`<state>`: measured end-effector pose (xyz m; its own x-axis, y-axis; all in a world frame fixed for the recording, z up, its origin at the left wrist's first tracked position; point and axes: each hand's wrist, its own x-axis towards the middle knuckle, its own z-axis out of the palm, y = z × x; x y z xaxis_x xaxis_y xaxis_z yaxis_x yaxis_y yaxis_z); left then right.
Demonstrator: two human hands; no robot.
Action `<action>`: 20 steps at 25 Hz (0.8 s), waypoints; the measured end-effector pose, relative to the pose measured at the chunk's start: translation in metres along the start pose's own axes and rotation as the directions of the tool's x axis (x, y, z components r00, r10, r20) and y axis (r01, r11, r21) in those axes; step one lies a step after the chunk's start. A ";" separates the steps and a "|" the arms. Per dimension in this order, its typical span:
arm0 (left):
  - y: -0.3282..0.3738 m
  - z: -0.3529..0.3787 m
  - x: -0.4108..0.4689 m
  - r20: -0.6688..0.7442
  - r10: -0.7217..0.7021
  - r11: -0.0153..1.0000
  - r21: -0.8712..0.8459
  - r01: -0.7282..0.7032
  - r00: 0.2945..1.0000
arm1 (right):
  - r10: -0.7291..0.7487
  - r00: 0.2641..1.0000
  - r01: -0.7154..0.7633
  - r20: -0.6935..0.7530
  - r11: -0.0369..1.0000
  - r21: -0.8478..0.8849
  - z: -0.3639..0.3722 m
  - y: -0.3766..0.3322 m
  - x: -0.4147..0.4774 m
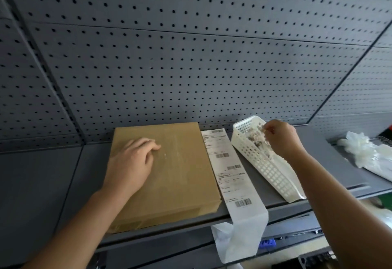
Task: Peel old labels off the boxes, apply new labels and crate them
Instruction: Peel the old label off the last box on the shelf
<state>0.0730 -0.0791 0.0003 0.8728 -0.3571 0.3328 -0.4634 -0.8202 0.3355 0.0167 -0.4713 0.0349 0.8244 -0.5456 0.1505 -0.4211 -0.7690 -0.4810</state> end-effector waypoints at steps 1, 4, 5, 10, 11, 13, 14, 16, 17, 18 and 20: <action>0.001 0.000 0.001 0.003 -0.003 1.000 0.005 0.003 1.000 | -0.019 0.999 0.021 0.030 0.997 -0.068 0.003 0.008 0.004; 0.004 0.001 0.002 0.006 -0.005 1.000 0.013 0.005 1.000 | -0.034 0.991 0.062 0.131 0.975 -0.213 0.008 0.019 0.010; 0.005 0.001 0.002 0.009 -0.008 1.000 0.011 0.008 1.000 | -0.035 0.989 0.070 0.146 0.967 -0.244 0.010 0.022 0.013; 0.008 0.003 0.002 0.023 0.004 1.000 0.001 -0.004 1.000 | -0.018 0.963 0.125 0.270 0.914 -0.385 0.015 0.022 0.008; 0.008 0.003 0.002 0.024 0.003 1.000 -0.003 -0.003 1.000 | -0.025 0.958 0.142 0.285 0.906 -0.398 0.015 0.024 0.009; 0.008 0.003 0.002 0.026 -0.003 1.000 -0.012 0.003 1.000 | 0.012 0.956 0.091 0.295 0.938 -0.333 0.012 0.026 0.012; 0.008 0.003 0.002 0.026 -0.007 1.000 -0.016 0.007 1.000 | 0.032 0.958 0.055 0.286 0.955 -0.292 0.010 0.027 0.013; 0.007 0.003 0.002 0.026 -0.007 1.000 -0.016 0.008 1.000 | 0.028 0.972 0.031 0.233 0.969 -0.246 0.010 0.029 0.017; 0.007 0.003 0.002 0.028 -0.008 1.000 -0.015 0.009 1.000 | 0.028 0.981 0.009 0.190 0.981 -0.193 0.011 0.030 0.018; 0.007 0.003 0.003 0.029 -0.012 1.000 -0.016 0.013 1.000 | 0.038 0.987 -0.016 0.157 0.990 -0.137 0.012 0.033 0.020; 0.008 0.004 0.003 0.029 -0.023 0.999 -0.024 0.023 0.999 | 0.079 0.989 -0.070 0.122 0.995 -0.076 0.010 0.036 0.025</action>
<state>0.0725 -0.0879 0.0005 0.8872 -0.3512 0.2993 -0.4464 -0.8174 0.3642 0.0257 -0.5094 0.0124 0.8285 -0.5599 0.0051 -0.5055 -0.7518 -0.4233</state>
